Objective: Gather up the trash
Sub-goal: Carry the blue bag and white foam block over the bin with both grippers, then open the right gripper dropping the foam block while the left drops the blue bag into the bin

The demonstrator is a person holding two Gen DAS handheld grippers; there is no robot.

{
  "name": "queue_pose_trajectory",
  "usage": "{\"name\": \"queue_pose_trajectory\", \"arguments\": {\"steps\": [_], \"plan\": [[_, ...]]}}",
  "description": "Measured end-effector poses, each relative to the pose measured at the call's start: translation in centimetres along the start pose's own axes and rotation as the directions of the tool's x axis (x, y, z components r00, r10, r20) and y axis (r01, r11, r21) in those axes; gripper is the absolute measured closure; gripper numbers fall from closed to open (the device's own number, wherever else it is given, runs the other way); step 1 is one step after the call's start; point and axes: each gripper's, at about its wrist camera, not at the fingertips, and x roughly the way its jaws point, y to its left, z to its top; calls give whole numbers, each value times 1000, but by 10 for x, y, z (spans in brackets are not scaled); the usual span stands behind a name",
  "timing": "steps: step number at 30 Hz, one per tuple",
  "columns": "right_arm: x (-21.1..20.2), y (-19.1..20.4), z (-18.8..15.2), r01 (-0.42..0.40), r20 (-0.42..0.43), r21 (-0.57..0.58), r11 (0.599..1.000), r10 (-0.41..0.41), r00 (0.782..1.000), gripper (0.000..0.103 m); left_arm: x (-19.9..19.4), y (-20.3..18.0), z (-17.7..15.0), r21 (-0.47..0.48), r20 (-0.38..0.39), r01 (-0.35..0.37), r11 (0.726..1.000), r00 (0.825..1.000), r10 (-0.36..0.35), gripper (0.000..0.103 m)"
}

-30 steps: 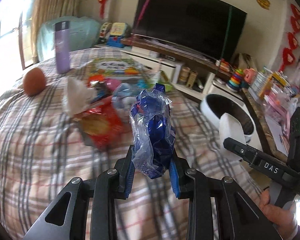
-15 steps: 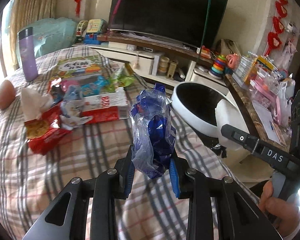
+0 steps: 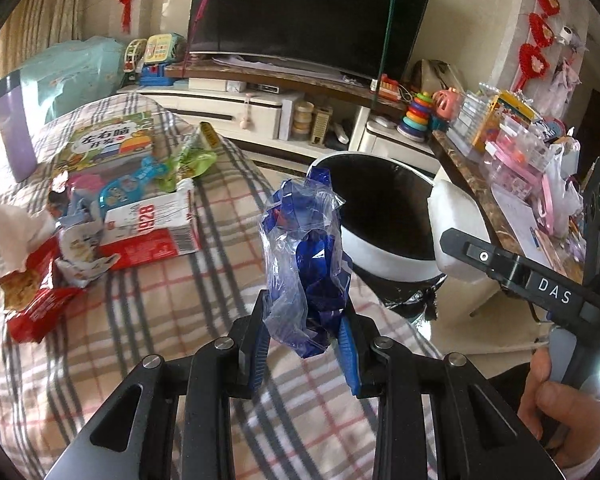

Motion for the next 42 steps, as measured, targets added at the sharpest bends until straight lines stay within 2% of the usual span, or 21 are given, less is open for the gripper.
{"name": "queue_pose_trajectory", "arguments": {"steps": [21, 31, 37, 39, 42], "plan": [[22, -35, 35, 47, -24, 6, 999, -46, 999, 50, 59, -36, 58, 59, -33, 45, 997, 999, -43, 73], [36, -43, 54, 69, -37, -16, 997, -70, 997, 49, 86, -44, 75, 66, -44, 41, 997, 998, -38, 71], [44, -49, 56, 75, -53, -12, 997, -76, 996, 45, 99, -46, 78, 65, -58, 42, 997, 998, -38, 63], [46, -50, 55, 73, -64, -13, 997, -74, 995, 43, 101, -45, 77, 55, -64, 36, 998, 997, -32, 49], [47, -53, 55, 69, -70, -1, 998, -69, 995, 40, 99, -42, 76, 31, -64, 41, 999, 997, -39, 46]]}}
